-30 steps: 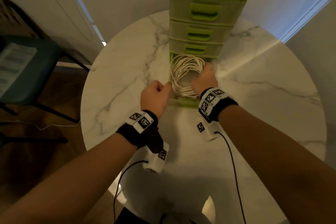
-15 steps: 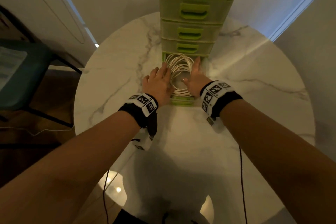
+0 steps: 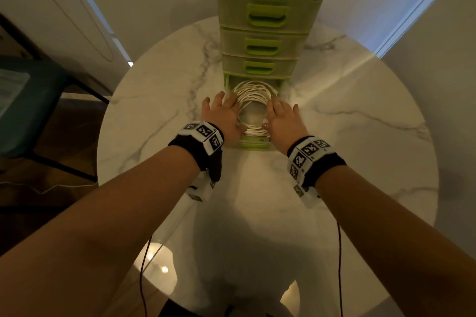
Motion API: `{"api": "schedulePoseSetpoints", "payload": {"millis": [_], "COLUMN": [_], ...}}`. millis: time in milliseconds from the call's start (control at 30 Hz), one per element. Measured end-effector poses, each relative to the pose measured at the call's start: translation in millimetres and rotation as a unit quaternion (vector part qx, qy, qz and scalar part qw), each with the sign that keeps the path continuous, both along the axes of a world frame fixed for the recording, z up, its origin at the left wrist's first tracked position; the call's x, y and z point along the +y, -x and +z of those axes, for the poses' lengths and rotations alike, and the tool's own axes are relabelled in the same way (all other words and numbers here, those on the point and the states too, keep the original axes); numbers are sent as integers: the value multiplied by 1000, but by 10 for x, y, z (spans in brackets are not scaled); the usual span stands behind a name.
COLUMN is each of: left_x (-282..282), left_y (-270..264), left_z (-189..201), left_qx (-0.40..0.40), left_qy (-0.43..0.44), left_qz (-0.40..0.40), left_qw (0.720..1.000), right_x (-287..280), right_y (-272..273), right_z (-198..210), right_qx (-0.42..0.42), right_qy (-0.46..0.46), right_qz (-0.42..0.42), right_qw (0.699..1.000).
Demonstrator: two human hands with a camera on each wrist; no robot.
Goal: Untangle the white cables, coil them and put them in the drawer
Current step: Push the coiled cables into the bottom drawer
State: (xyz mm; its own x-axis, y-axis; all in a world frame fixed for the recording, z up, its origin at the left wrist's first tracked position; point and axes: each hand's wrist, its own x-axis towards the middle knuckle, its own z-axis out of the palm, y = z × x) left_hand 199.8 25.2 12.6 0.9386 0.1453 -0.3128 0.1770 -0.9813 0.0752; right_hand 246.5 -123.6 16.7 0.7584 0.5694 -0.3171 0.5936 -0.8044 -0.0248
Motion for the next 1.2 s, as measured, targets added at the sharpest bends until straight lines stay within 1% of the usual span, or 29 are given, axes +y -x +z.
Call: {"api": "schedulePoseSetpoints", "payload": {"millis": [100,167,233,267,333,433,533,567,633,700,800,867,900,1033,1067,1167,1200], "left_x": [-21,-11,25,52,94,74,33,33,27,37,24,27,39,67,66,28,17], "left_y": [-37,-56,-72,-93,-149,-160,-71,-42,-19,-25,-23,-23,-19,-6,-14,-40,-44], "left_z": [-8,5,34,39,14,-22,-125,-139,-125,-124,-120,-127,-123,-102,-99,-134,-134], "left_qx": [-8,-10,4,8,4,-16,-85,-112,-121,-112,-117,-115,-114,-124,-128,-129,-128], "left_qy": [1,15,0,-3,21,83,145,176,218,223,227,230,232,229,220,199,195], "left_qz": [0,7,-15,-26,-27,-11,45,70,107,119,123,120,115,107,107,126,133], "left_qw": [1000,1000,1000,1000,999,996,985,975,963,961,959,959,959,960,961,963,963], "right_x": [8,9,-39,-71,-111,-85,-65,-64,-32,15,63,107,133,236,236,147,108], "right_y": [-84,-173,-252,-274,-282,-251,-263,-273,-263,-234,-230,-269,-307,-353,-321,-127,-86], "right_z": [39,133,217,241,245,174,98,100,111,73,28,44,51,60,57,75,53], "right_qx": [0,27,52,50,36,58,44,34,13,0,-18,-30,-30,-20,-32,-103,-104], "right_qy": [55,86,125,144,163,127,87,85,115,133,139,143,135,68,51,33,17], "right_qz": [18,32,50,63,84,88,105,117,142,147,125,129,125,47,29,35,50], "right_qw": [998,995,990,986,982,986,990,989,983,980,982,981,983,996,998,994,993]}}
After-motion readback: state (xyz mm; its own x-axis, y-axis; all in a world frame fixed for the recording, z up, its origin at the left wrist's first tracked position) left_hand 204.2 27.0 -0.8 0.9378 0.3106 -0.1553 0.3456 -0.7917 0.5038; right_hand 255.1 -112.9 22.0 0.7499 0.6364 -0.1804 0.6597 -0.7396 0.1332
